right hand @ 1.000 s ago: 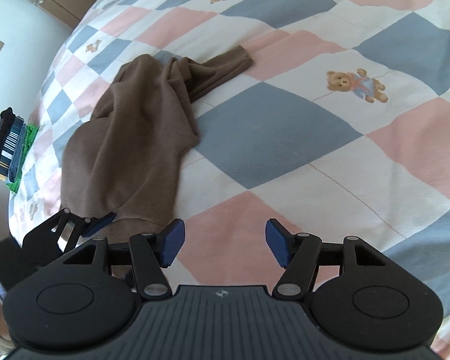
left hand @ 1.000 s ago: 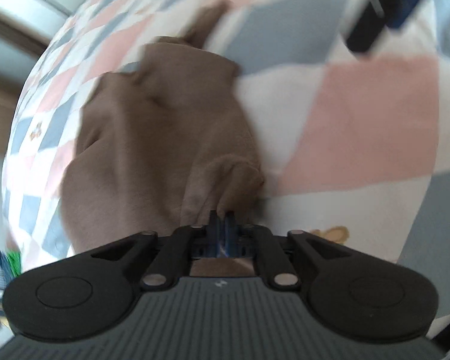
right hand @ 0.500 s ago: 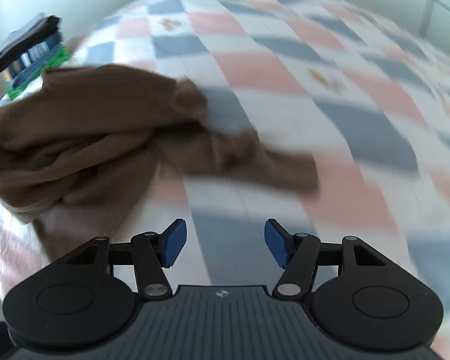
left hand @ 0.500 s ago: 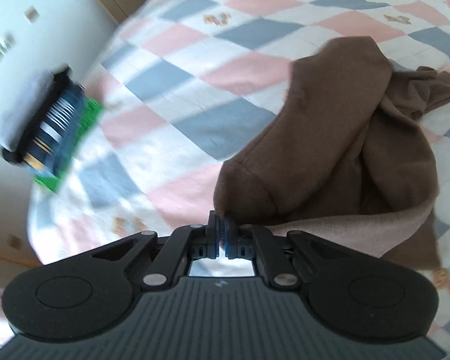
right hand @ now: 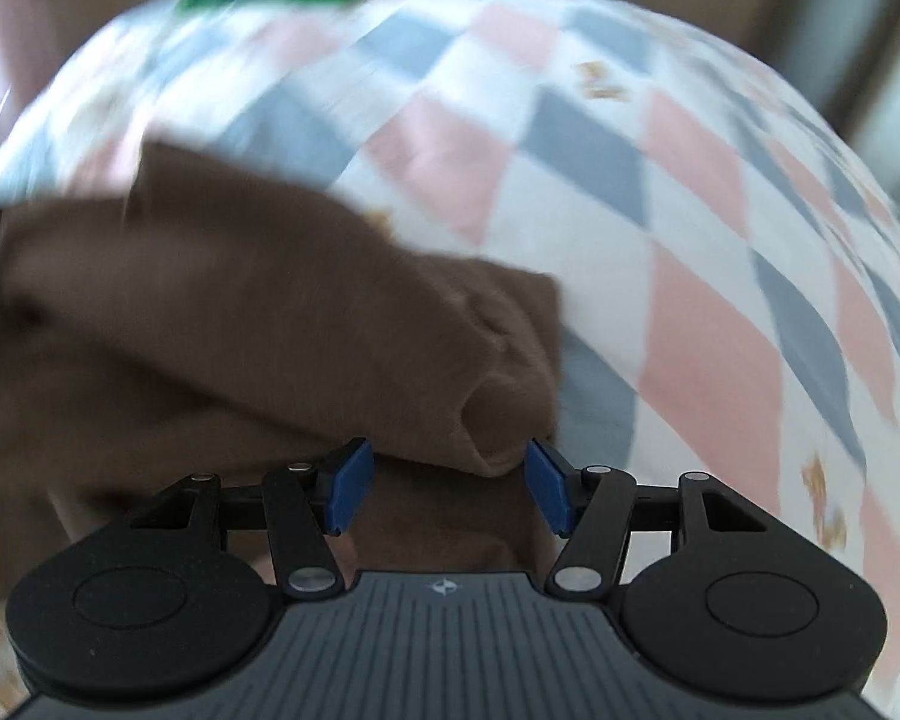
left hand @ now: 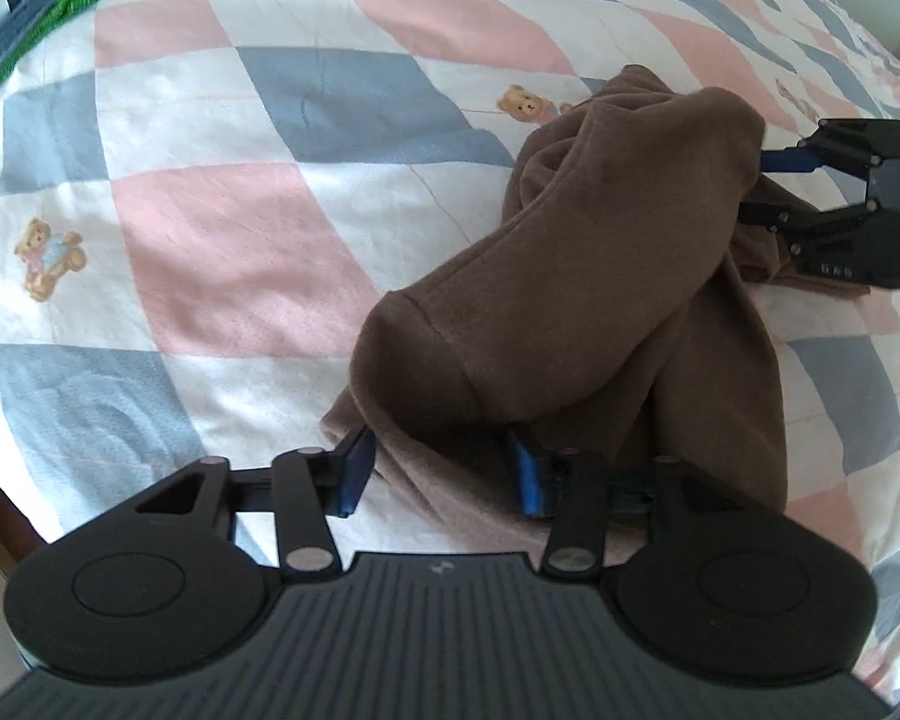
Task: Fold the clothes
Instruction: 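Raise the brown garment high with both grippers to shake it open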
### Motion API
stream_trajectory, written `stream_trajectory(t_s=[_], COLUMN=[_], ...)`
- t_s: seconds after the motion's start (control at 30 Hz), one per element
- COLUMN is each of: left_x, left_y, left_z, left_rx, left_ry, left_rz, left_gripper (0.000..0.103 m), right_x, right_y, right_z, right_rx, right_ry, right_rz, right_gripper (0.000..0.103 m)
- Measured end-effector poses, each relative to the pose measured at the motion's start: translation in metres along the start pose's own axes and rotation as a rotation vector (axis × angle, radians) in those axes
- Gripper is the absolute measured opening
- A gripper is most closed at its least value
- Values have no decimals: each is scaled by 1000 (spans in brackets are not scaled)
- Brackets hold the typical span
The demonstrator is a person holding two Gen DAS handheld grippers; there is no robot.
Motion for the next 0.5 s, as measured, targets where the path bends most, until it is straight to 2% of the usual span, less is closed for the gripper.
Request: stream_trajectory(t_s=[0.03, 0.07, 0.1, 0.17, 0.2, 0.23, 0.3, 0.37, 0.5], left_x=[4, 9, 12, 6, 0, -8, -25, -41, -80], left_y=[1, 2, 3, 1, 0, -1, 0, 1, -2], left_z=[1, 2, 3, 4, 5, 5, 7, 10, 16], left_rx=[-10, -12, -5, 41, 67, 98, 147, 190, 285], left_ry=[10, 19, 23, -25, -61, -102, -173, -240, -393], left_rz=[-3, -3, 3, 37, 56, 80, 120, 152, 217], left_gripper=[33, 8, 4, 4, 4, 4, 4, 4, 4], right_x=[5, 9, 12, 21, 25, 26, 21, 3, -57], right_y=[1, 3, 4, 8, 10, 11, 13, 14, 19], right_z=[-1, -1, -2, -2, -2, -2, 0, 0, -3], right_rx=[-35, -69, -98, -131, -132, -122, -81, 3, 183], right_ry=[5, 9, 14, 33, 49, 56, 42, -16, -197], right_rz=[1, 3, 1, 5, 6, 1, -19, -59, -149], right_gripper=[47, 46, 44, 36, 16, 5, 5, 5, 4])
Point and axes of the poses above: each gripper's, at about its wrist camera, not at the fingertips, and x roughly the way its jaws point, y to its left, z to its top, the point moved 1 cm from there along x, roughly the way its jaws point, and after that the axes turned 9 degrees about z, right-handed, at the moved point
